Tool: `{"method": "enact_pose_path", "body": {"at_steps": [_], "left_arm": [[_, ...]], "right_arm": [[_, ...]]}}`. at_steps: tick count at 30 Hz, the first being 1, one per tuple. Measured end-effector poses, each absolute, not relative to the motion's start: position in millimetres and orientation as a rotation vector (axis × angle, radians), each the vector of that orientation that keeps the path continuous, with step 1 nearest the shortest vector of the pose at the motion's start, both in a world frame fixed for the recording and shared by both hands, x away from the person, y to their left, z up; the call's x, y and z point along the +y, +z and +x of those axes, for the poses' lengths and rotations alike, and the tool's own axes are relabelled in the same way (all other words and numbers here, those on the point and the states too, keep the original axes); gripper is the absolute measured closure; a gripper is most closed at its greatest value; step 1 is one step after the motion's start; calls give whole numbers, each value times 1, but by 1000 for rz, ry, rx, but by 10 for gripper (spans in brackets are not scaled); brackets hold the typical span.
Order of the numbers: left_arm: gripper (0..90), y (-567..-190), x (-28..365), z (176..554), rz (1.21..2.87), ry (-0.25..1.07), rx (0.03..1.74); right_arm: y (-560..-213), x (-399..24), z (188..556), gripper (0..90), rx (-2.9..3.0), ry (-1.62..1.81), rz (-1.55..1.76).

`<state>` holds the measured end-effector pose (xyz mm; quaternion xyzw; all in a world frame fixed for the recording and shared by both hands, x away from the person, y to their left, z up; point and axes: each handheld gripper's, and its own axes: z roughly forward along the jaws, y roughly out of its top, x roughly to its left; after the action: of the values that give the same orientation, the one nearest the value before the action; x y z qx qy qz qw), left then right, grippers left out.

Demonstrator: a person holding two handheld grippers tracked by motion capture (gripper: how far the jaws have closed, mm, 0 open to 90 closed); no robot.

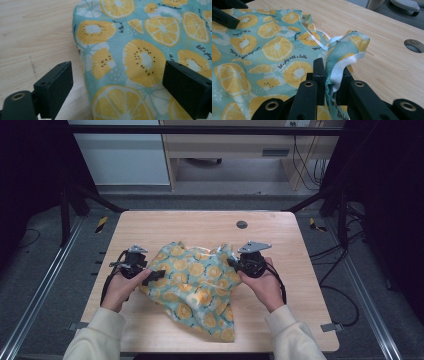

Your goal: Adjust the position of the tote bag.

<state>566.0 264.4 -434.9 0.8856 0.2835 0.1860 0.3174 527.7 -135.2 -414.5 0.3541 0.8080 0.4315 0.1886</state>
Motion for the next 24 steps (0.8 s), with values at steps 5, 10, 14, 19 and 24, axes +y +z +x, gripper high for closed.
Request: {"method": "enact_pose_path", "body": {"at_steps": [5,10,14,19,24], "left_arm": [[147,-441,264,565,2286,493,784],[149,-453,247,546,2009,356,1219],[204,-454,246,548,2000,371,1219],[347,-456,242,546,2041,393,1222],[602,-459,241,545,2059,391,1217]], "right_arm": [[-414,-137,527,818,2266,1221,1003],[-413,-138,528,818,2269,1219,1002],[-413,-139,528,818,2264,1219,1008],[-413,-139,528,820,2264,1219,1010],[-412,-141,528,825,2260,1220,1009]]}}
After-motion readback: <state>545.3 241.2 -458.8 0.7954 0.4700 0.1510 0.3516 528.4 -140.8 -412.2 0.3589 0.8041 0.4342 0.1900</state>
